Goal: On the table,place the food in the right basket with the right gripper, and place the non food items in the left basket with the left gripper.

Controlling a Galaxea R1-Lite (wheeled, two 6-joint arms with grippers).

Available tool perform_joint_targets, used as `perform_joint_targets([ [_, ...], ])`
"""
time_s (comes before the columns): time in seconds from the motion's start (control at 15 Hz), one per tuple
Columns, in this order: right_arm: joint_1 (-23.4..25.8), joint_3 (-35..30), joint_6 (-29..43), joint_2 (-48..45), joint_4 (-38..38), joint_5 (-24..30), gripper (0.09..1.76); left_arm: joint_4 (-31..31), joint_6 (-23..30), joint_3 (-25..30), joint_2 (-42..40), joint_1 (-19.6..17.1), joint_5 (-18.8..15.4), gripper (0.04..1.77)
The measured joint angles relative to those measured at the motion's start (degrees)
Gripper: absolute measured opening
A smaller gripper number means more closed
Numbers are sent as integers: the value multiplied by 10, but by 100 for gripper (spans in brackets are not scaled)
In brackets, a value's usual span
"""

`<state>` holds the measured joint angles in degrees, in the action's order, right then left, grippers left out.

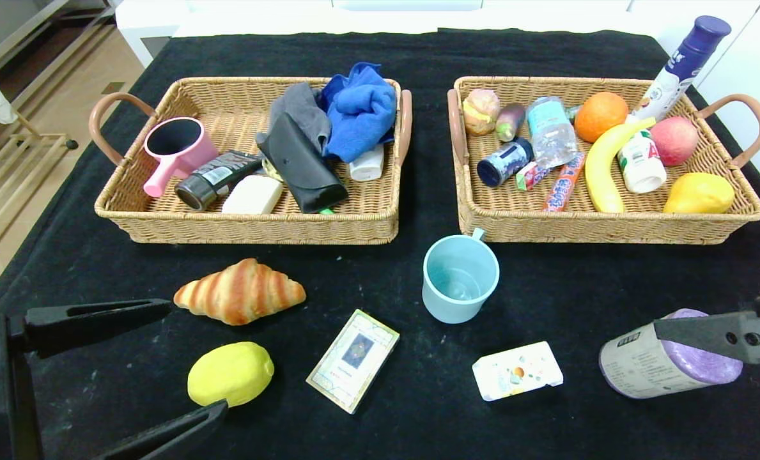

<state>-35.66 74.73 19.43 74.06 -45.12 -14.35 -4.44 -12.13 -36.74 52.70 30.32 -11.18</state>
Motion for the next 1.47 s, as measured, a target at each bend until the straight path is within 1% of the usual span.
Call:
perform_joint_targets([
  [0.27,0,-8,26,23,0,-4,170,0,-3,0,-1,0,0,172],
  [0.47,8,-9,43,40,0,-36,170,0,-4,1,-1,0,0,172],
  [0.53,11,-12,44,43,-1,-38,170,0,-4,1,-1,0,0,172],
  [1.0,16,-50,75,62,3,-39,171,1,-4,1,-2,0,-1,172],
  [1.47,18,-60,77,79,7,-41,171,1,-4,1,-3,0,-1,172],
])
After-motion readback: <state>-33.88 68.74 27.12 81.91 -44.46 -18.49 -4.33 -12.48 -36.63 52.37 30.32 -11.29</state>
